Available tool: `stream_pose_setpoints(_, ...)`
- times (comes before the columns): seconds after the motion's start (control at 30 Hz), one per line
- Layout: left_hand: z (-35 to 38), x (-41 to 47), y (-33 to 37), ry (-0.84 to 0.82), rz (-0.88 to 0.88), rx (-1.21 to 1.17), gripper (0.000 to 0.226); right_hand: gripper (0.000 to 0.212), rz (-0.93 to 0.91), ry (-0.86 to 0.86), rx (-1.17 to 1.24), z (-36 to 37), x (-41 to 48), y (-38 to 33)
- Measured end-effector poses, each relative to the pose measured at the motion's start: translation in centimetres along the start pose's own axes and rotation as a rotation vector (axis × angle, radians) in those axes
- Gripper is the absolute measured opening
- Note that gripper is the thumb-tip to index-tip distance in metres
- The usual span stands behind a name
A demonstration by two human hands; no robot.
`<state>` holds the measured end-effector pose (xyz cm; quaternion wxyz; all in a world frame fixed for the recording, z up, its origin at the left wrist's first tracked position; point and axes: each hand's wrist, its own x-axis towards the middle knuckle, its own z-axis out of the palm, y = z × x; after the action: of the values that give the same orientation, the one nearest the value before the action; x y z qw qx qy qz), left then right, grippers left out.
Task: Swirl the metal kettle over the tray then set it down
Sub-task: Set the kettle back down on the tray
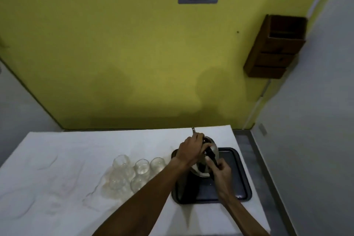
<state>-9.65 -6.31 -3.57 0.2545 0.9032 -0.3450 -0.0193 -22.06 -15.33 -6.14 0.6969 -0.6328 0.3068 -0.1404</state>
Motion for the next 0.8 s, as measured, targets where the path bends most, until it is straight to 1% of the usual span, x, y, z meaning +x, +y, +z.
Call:
stream_pose_setpoints(0.03,0.6,0.6,0.6,-0.049,0.017,-0.019,0.032,0.023,0.018,0.002,0.006,-0.5,0.4,0.7)
stream_pose_setpoints(0.13,2.4,1.5,0.8,-0.175,0.018,-0.031,0.032,0.034,0.088,0.007,-0.008,-1.3,1.5,3.2)
stream_pose_setpoints(0.17,2.9,1.7,0.7,-0.195,0.025,-0.025,0.032,0.034,0.108,0.006,-0.021,-1.6,1.9,3.9)
stream_pose_setpoints(0.27,4.7,1.7,-0.1,-0.253,0.059,0.020,0.036,0.027,0.166,0.006,-0.065,-2.1,2.6,6.0)
stream_pose_setpoints(0.53,6.9,0.4,-1.7,-0.286,0.064,0.008,0.038,0.021,0.237,-0.018,-0.082,-2.1,2.6,9.2)
stream_pose_setpoints(0.7,8.0,0.4,-2.2,-0.320,0.069,-0.011,0.042,0.030,0.255,-0.047,-0.054,-2.2,2.6,10.5)
stream_pose_setpoints(0.8,8.4,0.5,-2.2,-0.321,0.092,-0.047,0.042,0.029,0.238,-0.056,-0.051,-2.3,2.5,10.7)
